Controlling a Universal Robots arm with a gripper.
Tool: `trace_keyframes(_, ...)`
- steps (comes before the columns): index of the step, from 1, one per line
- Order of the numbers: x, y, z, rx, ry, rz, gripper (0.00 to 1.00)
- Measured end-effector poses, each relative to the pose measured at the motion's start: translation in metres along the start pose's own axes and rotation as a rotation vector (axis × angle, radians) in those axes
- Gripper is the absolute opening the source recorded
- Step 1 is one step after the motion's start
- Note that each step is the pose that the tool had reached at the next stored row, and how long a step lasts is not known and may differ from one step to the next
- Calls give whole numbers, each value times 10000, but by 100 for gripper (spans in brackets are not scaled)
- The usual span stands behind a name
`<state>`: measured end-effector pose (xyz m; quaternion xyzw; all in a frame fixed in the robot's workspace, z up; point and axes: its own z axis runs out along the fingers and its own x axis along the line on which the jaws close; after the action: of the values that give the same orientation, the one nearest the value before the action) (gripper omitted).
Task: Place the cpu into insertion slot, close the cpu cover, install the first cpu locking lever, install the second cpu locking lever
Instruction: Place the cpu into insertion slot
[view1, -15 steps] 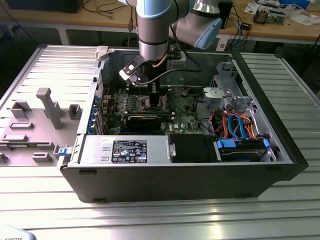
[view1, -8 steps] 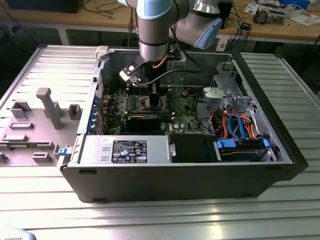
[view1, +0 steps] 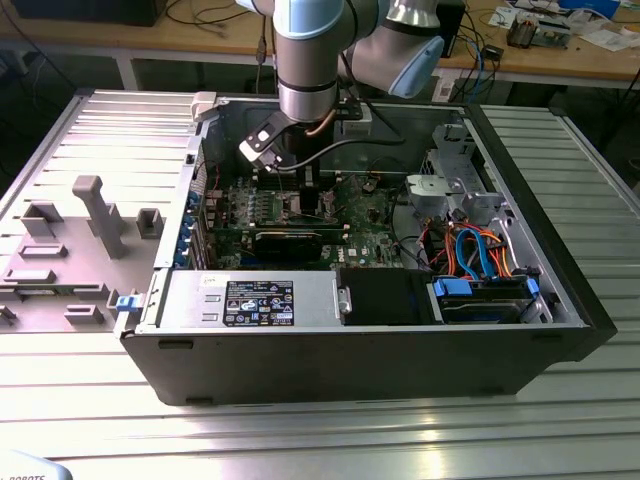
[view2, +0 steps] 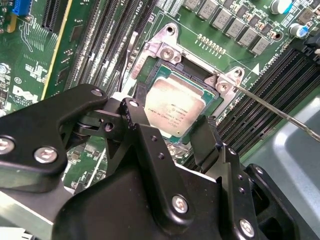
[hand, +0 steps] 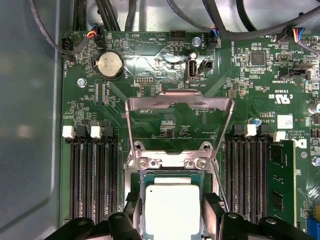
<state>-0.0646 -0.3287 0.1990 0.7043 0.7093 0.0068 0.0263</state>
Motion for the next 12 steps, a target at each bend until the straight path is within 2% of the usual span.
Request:
trace_keyframes(6, 0, 0, -1, 0, -7, -8, 62)
trace_keyframes(12, -1, 1, -31, 0, -12, -8, 62)
